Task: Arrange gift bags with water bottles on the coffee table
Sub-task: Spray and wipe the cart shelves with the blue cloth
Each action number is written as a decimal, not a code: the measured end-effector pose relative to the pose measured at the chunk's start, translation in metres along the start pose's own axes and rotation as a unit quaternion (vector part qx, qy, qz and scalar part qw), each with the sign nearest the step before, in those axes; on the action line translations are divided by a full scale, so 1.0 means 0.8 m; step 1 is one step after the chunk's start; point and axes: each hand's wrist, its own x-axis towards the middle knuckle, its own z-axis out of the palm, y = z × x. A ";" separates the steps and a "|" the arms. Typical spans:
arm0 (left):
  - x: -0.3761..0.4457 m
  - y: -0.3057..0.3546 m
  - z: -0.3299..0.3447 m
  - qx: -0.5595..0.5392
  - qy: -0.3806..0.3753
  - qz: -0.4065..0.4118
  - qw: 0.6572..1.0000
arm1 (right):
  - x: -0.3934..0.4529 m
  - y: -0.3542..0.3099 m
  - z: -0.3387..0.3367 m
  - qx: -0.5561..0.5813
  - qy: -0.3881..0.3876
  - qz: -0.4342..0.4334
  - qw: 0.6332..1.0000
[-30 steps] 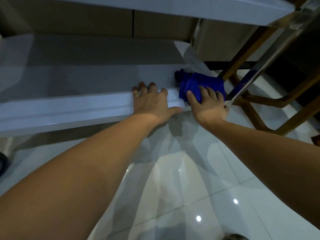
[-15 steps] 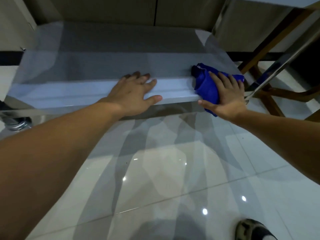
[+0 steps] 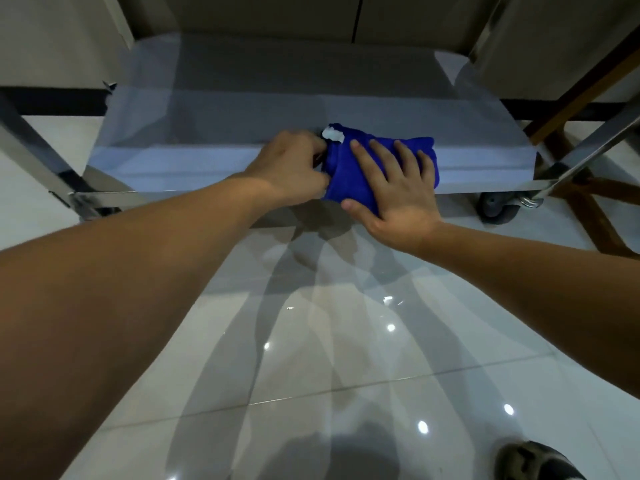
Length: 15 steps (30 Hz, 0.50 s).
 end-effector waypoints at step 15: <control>-0.130 -0.150 -0.125 0.075 0.284 -0.169 0.941 | 0.084 -0.318 0.007 -0.024 0.001 -0.191 0.981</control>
